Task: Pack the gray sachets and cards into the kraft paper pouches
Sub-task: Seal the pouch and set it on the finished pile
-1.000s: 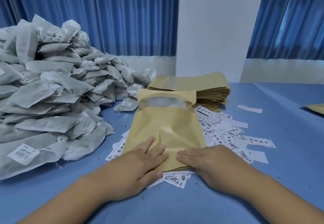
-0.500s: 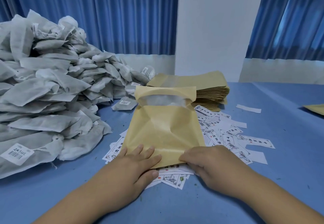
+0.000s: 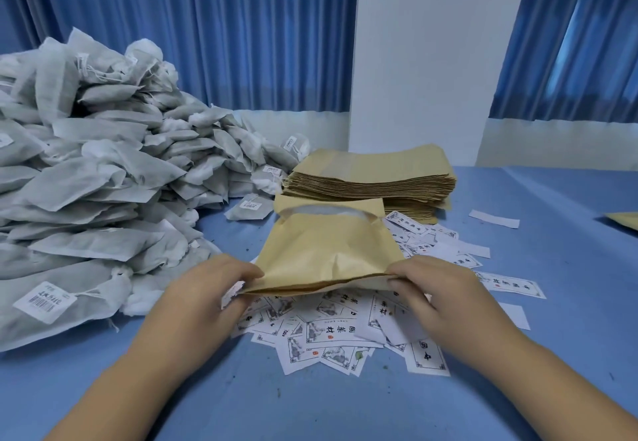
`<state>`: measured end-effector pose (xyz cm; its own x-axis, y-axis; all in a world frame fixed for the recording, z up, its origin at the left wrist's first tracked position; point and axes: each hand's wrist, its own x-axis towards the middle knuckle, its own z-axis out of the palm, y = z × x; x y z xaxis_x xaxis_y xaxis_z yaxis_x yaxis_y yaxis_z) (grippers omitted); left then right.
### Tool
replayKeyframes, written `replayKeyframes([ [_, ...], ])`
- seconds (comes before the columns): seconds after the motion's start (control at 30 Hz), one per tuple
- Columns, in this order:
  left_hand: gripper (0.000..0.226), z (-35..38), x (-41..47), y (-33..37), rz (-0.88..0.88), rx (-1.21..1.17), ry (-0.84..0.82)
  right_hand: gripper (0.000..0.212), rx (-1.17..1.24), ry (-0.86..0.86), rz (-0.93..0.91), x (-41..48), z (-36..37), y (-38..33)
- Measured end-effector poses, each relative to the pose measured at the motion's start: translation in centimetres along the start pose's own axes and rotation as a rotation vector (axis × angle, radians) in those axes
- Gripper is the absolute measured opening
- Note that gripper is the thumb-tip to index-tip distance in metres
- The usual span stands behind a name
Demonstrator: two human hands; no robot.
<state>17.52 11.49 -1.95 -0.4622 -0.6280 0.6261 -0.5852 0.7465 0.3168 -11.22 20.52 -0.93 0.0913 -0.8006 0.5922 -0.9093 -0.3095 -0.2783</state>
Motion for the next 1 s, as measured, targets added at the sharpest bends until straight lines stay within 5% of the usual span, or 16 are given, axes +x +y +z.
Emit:
replayKeyframes([
  [0.23, 0.019, 0.0, 0.2, 0.8, 0.212, 0.202, 0.063, 0.011, 0.009, 0.008, -0.07, -0.2, -1.0, 0.4],
  [0.47, 0.028, 0.3, 0.0, 0.4, 0.053, 0.034, 0.162, 0.029, -0.173, 0.075, -0.234, 0.3, -1.6, 0.6],
  [0.8, 0.028, 0.6, 0.5, 1.1, 0.249, 0.232, 0.088, 0.031, -0.219, 0.121, -0.26, 0.2, -1.2, 0.5],
  [1.0, 0.027, 0.8, 0.2, 0.8, 0.206, 0.201, 0.119, 0.03, -0.309, 0.047, -0.288, 0.2, -0.8, -0.4],
])
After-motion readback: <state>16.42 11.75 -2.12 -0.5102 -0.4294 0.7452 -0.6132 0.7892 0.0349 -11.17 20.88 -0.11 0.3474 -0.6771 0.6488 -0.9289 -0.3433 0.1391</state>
